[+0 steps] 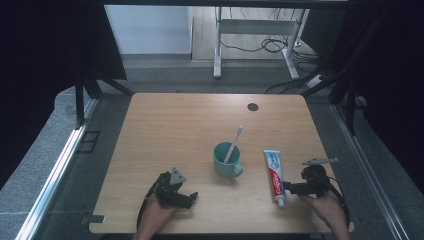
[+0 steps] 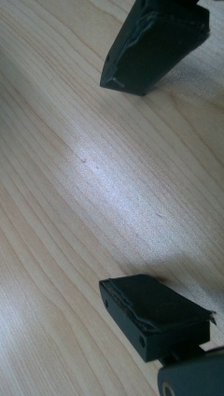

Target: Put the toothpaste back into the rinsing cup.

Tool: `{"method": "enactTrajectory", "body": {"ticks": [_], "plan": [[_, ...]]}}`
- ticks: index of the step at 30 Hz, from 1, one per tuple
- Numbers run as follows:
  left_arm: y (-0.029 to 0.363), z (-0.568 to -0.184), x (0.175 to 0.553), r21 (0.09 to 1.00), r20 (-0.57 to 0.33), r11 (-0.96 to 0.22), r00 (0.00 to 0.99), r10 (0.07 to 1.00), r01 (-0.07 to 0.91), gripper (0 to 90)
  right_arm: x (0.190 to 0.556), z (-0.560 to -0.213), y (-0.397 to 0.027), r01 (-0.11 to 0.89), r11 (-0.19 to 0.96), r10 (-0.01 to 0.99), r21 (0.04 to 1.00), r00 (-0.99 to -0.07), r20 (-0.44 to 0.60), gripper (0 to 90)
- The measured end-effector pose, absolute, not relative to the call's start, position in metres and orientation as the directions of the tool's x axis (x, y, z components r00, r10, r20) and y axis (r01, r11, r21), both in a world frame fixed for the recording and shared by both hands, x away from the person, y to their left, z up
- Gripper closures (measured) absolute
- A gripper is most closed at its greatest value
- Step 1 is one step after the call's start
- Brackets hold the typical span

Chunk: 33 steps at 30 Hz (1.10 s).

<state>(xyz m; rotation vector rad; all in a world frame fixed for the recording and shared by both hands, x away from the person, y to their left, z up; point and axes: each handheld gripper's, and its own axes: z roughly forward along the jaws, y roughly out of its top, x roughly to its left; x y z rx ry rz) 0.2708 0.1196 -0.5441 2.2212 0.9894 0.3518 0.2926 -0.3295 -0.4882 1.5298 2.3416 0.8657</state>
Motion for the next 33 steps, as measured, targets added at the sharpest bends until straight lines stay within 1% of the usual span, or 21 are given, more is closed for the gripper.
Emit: {"method": "enactTrajectory", "body": {"ticks": [2,7,15,22,33], "plan": [[0.12,-0.544,0.271,0.673,-0.024,-0.488,0.676,0.736,0.555,5.4,0.295,-0.486,-0.326,0.763,0.302,0.885,0.572,-0.448,0.131,12.5],[0.12,-0.544,0.271,0.673,-0.024,-0.487,0.674,0.738,0.557,5.6,0.303,-0.485,-0.318,0.768,0.328,0.878,0.551,-0.463,0.121,13.1],[0.12,-0.544,0.271,0.673,-0.024,-0.486,0.674,0.739,0.557,5.6,0.315,-0.488,-0.31,0.8,0.341,0.88,0.493,-0.457,0.132,14.6],[0.12,-0.544,0.271,0.673,-0.024,-0.486,0.674,0.739,0.558,5.6,0.326,-0.486,-0.304,0.83,0.36,0.886,0.427,-0.447,0.122,18.0],[0.12,-0.544,0.271,0.672,-0.024,-0.487,0.673,0.739,0.559,5.6,0.342,-0.487,-0.286,0.859,0.398,0.888,0.321,-0.449,0.099,20.8]]}}
